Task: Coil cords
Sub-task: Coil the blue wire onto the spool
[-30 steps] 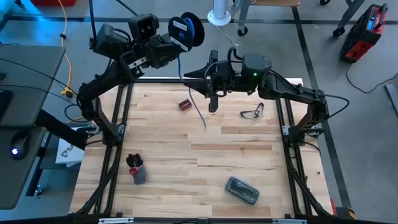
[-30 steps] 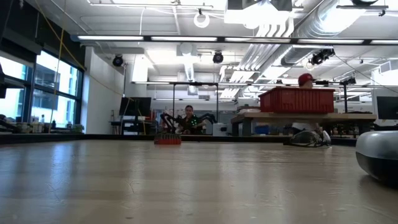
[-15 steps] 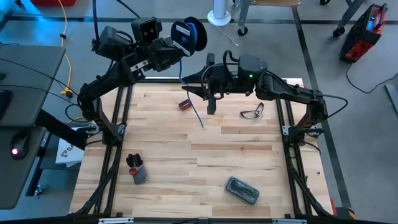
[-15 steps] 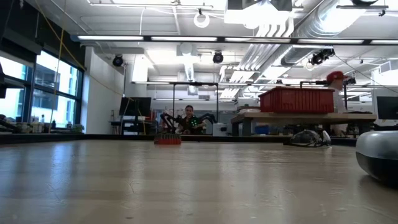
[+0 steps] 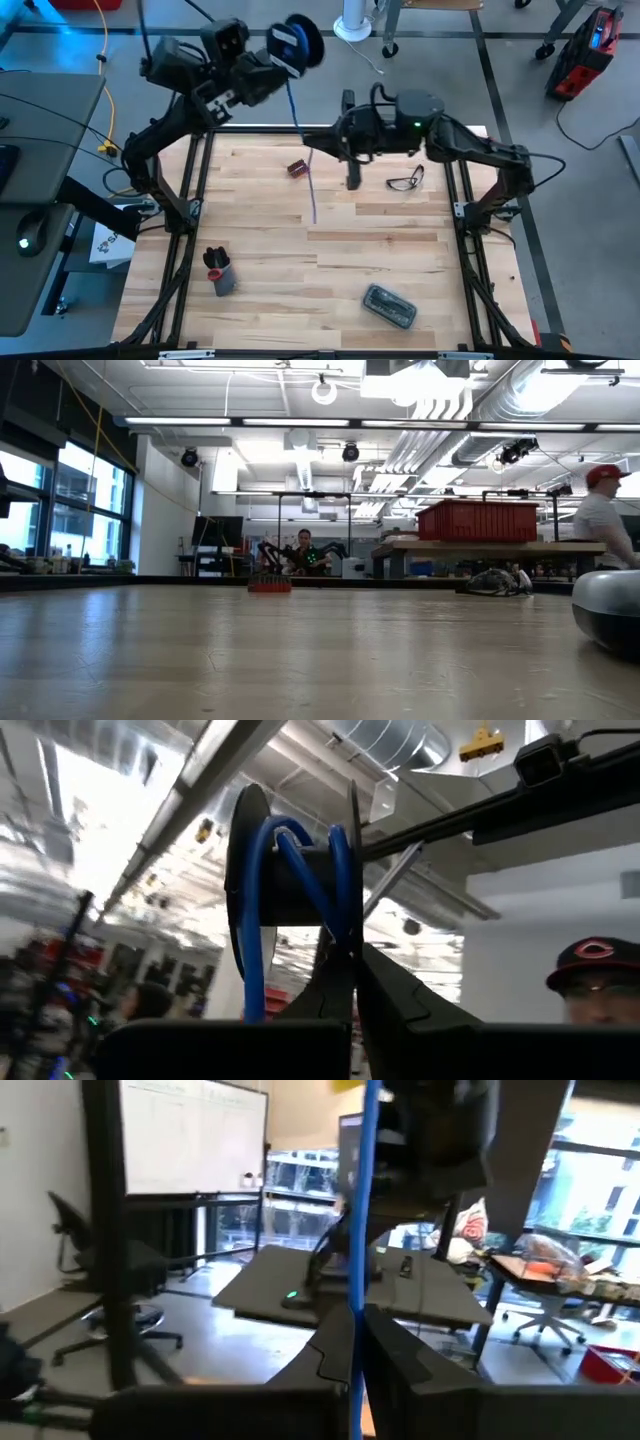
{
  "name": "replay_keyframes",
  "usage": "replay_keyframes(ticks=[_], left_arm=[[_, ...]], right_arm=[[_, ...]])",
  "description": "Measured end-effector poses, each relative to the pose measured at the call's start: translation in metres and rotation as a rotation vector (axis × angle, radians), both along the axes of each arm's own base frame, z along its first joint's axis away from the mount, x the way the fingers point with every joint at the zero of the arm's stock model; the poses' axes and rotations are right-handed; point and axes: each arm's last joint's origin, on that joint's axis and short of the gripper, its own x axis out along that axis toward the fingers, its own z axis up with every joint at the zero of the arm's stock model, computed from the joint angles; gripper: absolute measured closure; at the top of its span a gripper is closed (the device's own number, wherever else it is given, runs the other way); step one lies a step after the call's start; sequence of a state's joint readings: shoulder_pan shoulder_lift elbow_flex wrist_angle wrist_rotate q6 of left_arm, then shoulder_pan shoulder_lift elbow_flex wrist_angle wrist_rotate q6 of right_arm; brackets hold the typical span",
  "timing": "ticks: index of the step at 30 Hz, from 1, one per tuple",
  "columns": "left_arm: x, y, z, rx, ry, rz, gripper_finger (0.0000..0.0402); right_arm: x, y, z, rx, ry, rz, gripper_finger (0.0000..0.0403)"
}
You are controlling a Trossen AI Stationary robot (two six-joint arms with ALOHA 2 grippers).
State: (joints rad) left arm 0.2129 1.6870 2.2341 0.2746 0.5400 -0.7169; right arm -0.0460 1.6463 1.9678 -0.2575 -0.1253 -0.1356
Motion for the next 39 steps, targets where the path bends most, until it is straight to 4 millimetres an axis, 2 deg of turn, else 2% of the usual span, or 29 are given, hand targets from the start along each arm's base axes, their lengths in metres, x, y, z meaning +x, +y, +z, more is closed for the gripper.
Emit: replay_keyframes(ticks=[4, 16, 22, 30, 39], left_arm=[[-0.007, 0.01, 0.002, 0.003, 0.021, 0.046, 0.0401], [-0.008, 0.034, -0.011, -0.056, 0.232, 0.112, 0.0401], [-0.023, 0.039, -0.007, -0.074, 0.265, 0.133, 0.0401], [-0.038, 0.038, -0.014, -0.124, 0.43, 0.216, 0.0401], [-0.052, 0.043, -0.022, -0.166, 0.555, 0.323, 0.0401]], right_arm=[[-0.02, 0.005, 0.006, 0.006, 0.059, 0.009, 0.04], [-0.074, 0.012, 0.023, 0.008, 0.122, -0.024, 0.0402], [-0.098, 0.013, 0.027, 0.005, 0.163, -0.079, 0.0402], [-0.117, 0.013, 0.033, 0.006, 0.162, -0.085, 0.0402], [-0.122, 0.013, 0.032, 0.008, 0.185, -0.074, 0.0403]])
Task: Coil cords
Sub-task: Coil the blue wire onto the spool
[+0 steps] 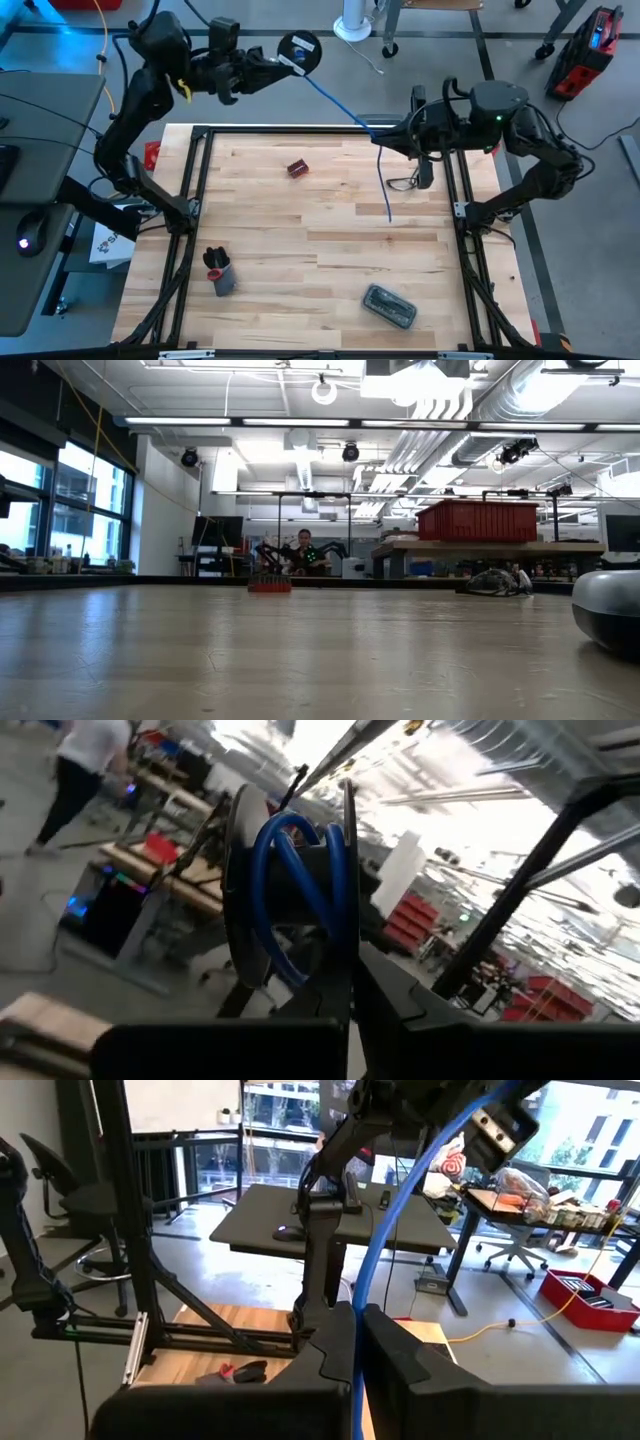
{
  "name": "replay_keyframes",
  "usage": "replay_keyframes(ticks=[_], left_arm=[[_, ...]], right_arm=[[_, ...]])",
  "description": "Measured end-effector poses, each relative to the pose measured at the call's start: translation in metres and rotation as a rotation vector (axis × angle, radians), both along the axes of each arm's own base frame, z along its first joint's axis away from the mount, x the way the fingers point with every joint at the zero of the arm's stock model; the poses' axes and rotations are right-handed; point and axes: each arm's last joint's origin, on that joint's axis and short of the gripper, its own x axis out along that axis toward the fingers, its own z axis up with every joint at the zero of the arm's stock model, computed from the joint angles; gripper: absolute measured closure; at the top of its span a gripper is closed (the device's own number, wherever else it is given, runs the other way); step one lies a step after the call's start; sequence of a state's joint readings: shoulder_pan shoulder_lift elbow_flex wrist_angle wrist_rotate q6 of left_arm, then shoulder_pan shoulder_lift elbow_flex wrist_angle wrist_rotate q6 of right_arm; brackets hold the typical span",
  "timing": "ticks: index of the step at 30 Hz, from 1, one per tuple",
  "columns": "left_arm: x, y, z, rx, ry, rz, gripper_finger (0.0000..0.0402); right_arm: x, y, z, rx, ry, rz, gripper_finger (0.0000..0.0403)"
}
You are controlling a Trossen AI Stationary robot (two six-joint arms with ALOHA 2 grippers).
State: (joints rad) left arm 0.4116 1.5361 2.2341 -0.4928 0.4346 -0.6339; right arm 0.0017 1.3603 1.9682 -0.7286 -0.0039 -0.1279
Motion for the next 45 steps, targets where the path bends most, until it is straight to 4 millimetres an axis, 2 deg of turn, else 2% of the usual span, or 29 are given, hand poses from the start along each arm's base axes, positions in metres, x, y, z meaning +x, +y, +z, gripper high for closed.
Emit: replay_keyframes(ticks=[3, 7, 16, 21, 29, 41, 45], left_arm=[[-0.007, 0.001, -0.003, -0.04, 0.053, 0.011, 0.0401], [-0.006, 0.001, -0.014, -0.178, 0.163, -0.033, 0.0401], [0.012, -0.017, -0.04, -0.439, 0.416, -0.279, 0.0401], [0.021, -0.029, -0.032, -0.477, 0.362, -0.391, 0.0401], [0.022, -0.03, -0.014, -0.5, 0.21, -0.439, 0.0401], [0.022, -0.035, -0.032, -0.632, 0.415, -0.476, 0.0401], [0.034, -0.043, -0.038, -0.674, 0.477, -0.542, 0.0401]], right_arm=[[-0.003, 0.0, 0.001, -0.001, -0.005, 0.0, 0.0403], [-0.007, 0.0, 0.002, -0.006, -0.008, 0.005, 0.0403], [-0.008, -0.004, 0.003, -0.037, -0.009, -0.01, 0.0403], [-0.008, -0.009, 0.002, -0.05, -0.002, -0.029, 0.0403], [-0.008, -0.009, 0.003, -0.054, -0.008, -0.016, 0.0403], [-0.009, -0.008, 0.004, -0.079, -0.021, 0.002, 0.0403], [-0.009, -0.008, 0.004, -0.095, -0.024, 0.003, 0.0403]])
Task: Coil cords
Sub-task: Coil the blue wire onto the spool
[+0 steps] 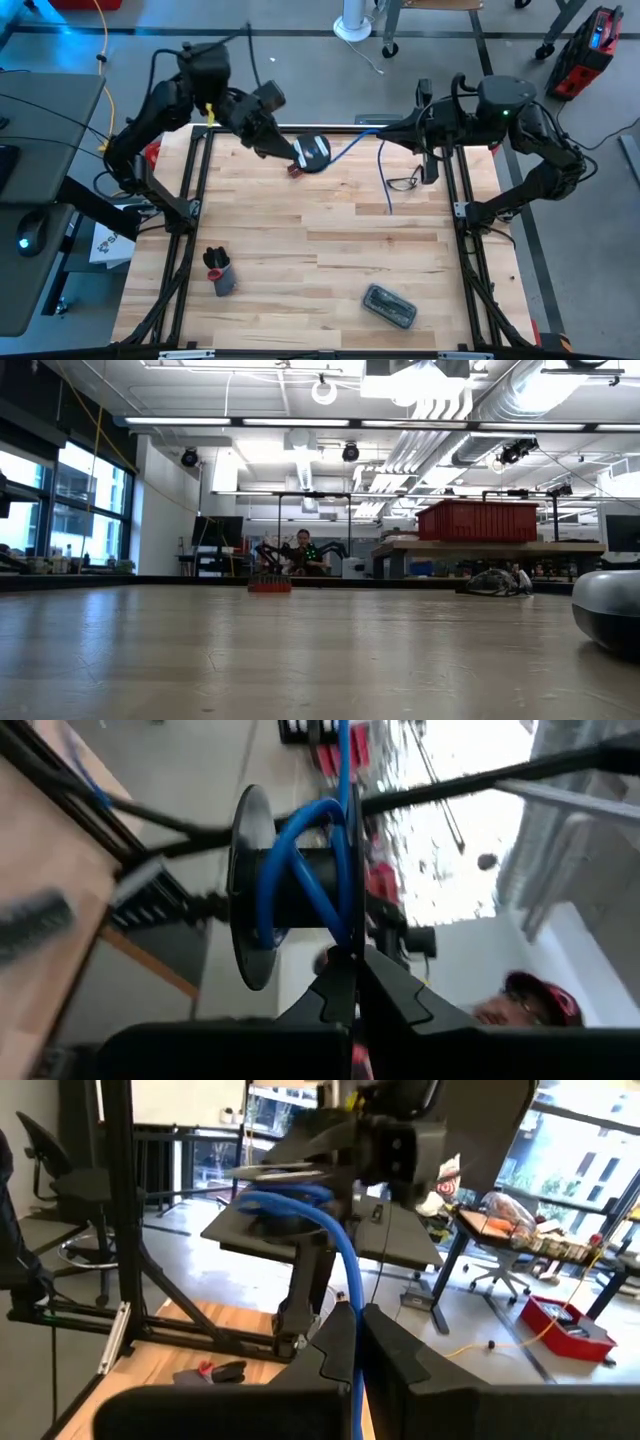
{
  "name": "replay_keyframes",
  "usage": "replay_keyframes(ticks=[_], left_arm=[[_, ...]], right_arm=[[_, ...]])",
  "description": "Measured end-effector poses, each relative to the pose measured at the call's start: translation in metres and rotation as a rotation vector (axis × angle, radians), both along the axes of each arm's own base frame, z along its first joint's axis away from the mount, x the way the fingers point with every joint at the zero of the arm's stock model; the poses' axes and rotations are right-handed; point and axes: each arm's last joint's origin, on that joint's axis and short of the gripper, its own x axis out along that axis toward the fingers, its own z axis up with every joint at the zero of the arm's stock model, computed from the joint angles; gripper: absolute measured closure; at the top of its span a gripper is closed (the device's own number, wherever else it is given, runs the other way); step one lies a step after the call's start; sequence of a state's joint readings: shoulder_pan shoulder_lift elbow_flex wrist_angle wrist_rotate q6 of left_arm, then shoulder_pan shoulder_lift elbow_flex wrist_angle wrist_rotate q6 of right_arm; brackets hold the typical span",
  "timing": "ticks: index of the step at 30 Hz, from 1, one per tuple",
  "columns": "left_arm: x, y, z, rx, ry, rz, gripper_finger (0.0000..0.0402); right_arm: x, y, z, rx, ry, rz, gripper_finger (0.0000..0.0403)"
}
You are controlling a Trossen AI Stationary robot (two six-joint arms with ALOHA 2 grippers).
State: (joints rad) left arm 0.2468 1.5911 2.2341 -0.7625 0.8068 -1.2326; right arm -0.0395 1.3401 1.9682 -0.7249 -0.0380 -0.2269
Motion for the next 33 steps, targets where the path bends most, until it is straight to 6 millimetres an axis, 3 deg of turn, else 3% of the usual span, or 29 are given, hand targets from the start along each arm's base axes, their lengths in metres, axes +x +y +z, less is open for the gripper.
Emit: replay_keyframes(ticks=[8, 14, 19, 25, 33], left_arm=[[0.043, -0.019, -0.004, -0.102, -0.056, -0.195, 0.0401], [0.072, -0.023, 0.0, -0.182, -0.17, -0.299, 0.0401], [0.092, -0.026, -0.009, -0.239, -0.134, -0.386, 0.0401], [0.107, -0.031, -0.018, -0.255, -0.119, -0.453, 0.0401], [0.105, -0.03, -0.013, -0.252, -0.182, -0.447, 0.0401]], right_arm=[[0.001, 0.0, 0.005, -0.012, -0.048, -0.001, 0.0403], [0.003, 0.0, 0.004, 0.001, -0.054, -0.003, 0.0403], [0.012, 0.0, 0.0, 0.026, -0.032, 0.012, 0.0403], [0.025, 0.001, -0.006, 0.051, -0.001, 0.045, 0.0403], [0.034, 0.0, -0.005, 0.119, -0.044, 0.037, 0.0379]])
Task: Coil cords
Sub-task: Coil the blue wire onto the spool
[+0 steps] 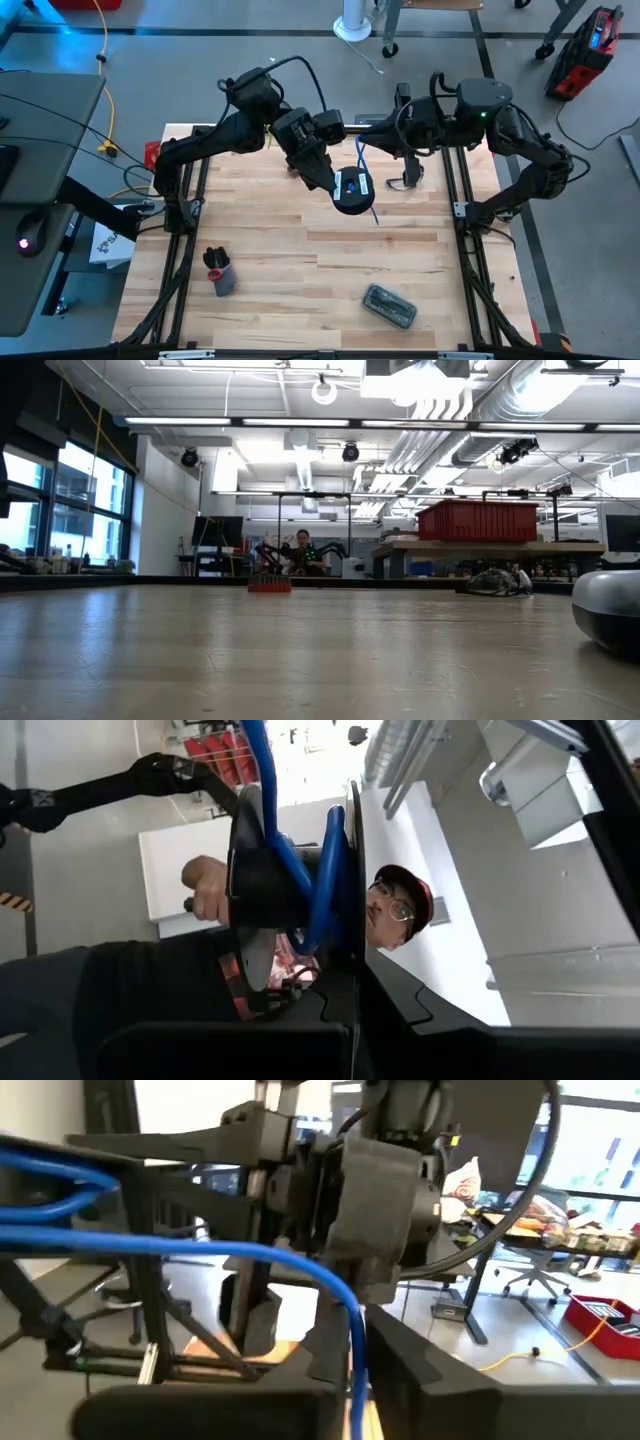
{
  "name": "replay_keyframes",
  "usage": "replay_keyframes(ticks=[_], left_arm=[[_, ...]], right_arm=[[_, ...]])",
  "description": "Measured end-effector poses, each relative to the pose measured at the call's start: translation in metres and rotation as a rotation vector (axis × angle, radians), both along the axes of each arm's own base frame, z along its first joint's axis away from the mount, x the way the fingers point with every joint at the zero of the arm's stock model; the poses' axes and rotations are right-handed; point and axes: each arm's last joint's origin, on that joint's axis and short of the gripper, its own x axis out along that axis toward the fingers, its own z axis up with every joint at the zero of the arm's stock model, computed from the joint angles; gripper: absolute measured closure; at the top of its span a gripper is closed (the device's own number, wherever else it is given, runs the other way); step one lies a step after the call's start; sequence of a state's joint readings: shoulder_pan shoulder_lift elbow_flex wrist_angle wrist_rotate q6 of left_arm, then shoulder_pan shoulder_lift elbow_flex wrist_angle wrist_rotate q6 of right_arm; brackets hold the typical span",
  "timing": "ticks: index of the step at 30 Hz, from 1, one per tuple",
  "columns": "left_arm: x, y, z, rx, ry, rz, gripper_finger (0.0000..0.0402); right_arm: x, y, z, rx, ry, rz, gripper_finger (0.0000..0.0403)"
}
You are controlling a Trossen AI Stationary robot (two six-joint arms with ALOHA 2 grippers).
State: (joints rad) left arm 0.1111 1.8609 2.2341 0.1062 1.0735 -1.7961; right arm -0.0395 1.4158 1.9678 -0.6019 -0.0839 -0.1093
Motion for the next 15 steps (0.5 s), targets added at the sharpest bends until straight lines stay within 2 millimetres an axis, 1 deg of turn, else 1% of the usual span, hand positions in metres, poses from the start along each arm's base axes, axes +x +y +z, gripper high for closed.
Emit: replay_keyframes(ticks=[5, 10, 13, 15], left_arm=[[-0.001, -0.0008, 0.0021, -0.002, -0.022, 0.002, 0.0401], [-0.0018, 0.0022, 0.0042, -0.002, -0.059, 0.021, 0.0401], [-0.0028, 0.0024, 0.0055, -0.002, -0.07, 0.024, 0.0401], [-0.0035, 0.0022, 0.0068, -0.005, -0.085, 0.023, 0.0401]], right_arm=[[0.0003, -0.0014, 0.0044, 0.042, -0.045, -0.049, 0.0308], [0.0003, -0.0017, 0.0061, 0.057, -0.062, -0.056, 0.0233], [0.0003, -0.0017, 0.0068, 0.08, -0.069, -0.055, 0.0208], [0.0001, -0.0017, 0.0065, 0.083, -0.066, -0.055, 0.0201]])
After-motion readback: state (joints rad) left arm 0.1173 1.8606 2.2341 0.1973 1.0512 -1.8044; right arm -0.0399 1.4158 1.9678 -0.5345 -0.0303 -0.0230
